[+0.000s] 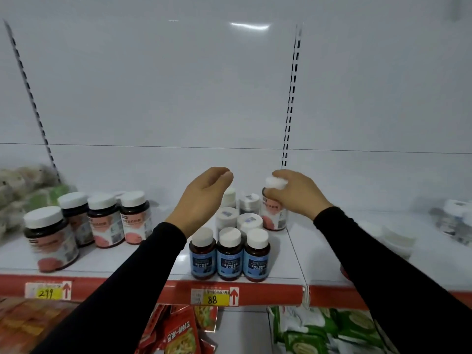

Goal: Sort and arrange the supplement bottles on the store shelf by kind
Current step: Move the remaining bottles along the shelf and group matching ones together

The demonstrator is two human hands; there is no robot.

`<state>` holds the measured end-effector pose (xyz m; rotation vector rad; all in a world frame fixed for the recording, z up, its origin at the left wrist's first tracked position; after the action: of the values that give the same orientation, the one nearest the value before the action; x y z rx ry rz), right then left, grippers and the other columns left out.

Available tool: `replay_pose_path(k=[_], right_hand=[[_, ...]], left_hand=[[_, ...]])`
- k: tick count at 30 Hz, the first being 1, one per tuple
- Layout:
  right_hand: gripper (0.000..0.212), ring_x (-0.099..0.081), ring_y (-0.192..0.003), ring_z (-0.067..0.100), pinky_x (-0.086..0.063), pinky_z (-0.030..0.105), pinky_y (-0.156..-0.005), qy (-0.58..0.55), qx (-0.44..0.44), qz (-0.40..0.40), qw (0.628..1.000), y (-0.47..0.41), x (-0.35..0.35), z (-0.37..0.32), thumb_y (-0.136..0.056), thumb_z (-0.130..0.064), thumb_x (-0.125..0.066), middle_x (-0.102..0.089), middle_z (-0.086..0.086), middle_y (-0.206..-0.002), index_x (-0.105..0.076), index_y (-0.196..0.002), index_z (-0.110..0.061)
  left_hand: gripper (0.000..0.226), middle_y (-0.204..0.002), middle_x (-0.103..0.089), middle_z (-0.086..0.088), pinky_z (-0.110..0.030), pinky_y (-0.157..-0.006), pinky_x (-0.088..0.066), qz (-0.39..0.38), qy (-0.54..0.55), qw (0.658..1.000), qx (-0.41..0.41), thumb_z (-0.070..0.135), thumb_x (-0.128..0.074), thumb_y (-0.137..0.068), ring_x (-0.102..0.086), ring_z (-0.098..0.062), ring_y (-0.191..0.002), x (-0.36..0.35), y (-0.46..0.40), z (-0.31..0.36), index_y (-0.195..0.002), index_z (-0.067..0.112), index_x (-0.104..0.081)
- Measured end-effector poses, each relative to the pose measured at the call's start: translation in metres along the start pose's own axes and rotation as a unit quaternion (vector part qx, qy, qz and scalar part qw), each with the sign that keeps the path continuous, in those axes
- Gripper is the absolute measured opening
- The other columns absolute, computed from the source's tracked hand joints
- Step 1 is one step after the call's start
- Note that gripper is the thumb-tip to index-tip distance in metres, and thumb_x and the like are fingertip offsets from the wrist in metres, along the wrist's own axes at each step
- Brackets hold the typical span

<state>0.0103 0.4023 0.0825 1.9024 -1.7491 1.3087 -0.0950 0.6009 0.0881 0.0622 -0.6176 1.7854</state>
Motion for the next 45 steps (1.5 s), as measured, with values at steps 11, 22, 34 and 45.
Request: replay_pose_path(k=[11,22,34,45], right_hand=[[0.046,-0.072,-0.094,0.015,-0.056,0.027,-0.077,-0.383,0.053,-0.067,0.920,0.002,0.061,-0.068,-0.080,-0.031,-0.076,-0.072,0.008,-0.110,-0.062,-0.121,-0.020],[0.051,-0.070,-0.101,0.017,-0.054,0.029,-0.086,-0.423,0.076,-0.108,0.897,0.019,0.035,-0.089,-0.079,-0.042,-0.072,-0.074,0.004,-0.110,-0.063,-0.122,-0.017],[0.080,-0.064,-0.111,0.012,-0.050,0.040,-0.098,-0.355,0.168,-0.148,0.908,0.034,-0.035,-0.158,-0.065,-0.041,-0.085,-0.067,0.000,-0.117,-0.047,-0.135,-0.038],[0.079,-0.059,-0.101,0.005,-0.043,0.015,-0.073,-0.311,0.169,-0.129,0.926,0.061,-0.161,-0.222,-0.077,-0.033,-0.080,-0.051,-0.012,-0.115,-0.036,-0.143,-0.036]], left_hand=[[0.069,-0.119,-0.067,0.009,-0.034,-0.092,-0.051,-0.105,0.064,0.992,-0.023,0.040,-0.073,-0.075,-0.065,-0.007,-0.106,-0.009,0.005,0.030,-0.138,0.035,-0.045],[0.058,-0.111,-0.070,-0.003,-0.037,-0.091,-0.056,-0.076,0.105,0.991,-0.030,0.017,-0.075,-0.081,-0.070,-0.017,-0.098,0.006,0.021,0.026,-0.131,0.027,-0.048],[0.061,-0.117,-0.067,0.001,-0.040,-0.102,-0.047,0.059,0.075,0.995,0.021,0.031,-0.071,-0.077,-0.065,-0.016,-0.110,0.097,0.073,-0.003,-0.135,0.032,-0.052],[0.029,-0.114,-0.067,0.004,-0.029,-0.092,-0.050,0.272,0.092,0.958,0.022,0.029,-0.059,-0.093,-0.064,-0.010,-0.105,0.248,0.111,-0.088,-0.121,0.024,-0.064]])
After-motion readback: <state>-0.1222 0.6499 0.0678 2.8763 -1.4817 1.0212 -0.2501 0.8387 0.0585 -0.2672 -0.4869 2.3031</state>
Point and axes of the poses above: each hand's wrist, its own y-axis away from the middle knuckle, its own x-axis out of the back of the hand, z = x × y, the point moved 2 cm from there along -y, towards the middle knuckle
